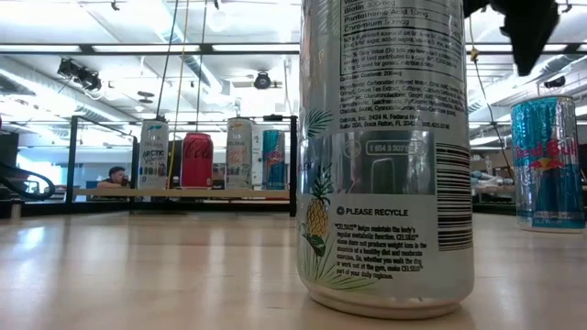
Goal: Place canned beverage on shelf
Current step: Put the blue-white soda can on the shelf aligned with the other blue-white soda can
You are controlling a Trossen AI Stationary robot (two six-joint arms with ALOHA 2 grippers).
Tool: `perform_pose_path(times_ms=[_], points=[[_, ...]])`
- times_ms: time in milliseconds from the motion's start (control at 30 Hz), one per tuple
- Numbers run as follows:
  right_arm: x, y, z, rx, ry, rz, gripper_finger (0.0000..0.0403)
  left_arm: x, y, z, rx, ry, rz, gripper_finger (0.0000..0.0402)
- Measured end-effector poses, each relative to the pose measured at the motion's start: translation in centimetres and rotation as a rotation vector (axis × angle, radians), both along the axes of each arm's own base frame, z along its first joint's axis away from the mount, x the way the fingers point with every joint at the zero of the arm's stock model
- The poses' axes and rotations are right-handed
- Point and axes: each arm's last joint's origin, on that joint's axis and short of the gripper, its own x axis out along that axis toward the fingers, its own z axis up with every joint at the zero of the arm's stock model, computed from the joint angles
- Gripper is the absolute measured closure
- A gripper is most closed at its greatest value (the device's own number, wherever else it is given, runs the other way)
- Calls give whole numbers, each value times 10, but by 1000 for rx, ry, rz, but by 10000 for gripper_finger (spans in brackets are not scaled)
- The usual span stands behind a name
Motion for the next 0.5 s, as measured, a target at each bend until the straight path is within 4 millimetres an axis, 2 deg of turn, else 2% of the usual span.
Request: perform_pose_path(times_ms=[500], points=[[0,19,-10,31,-31,18,105,0,0,0,0,-1,0,83]])
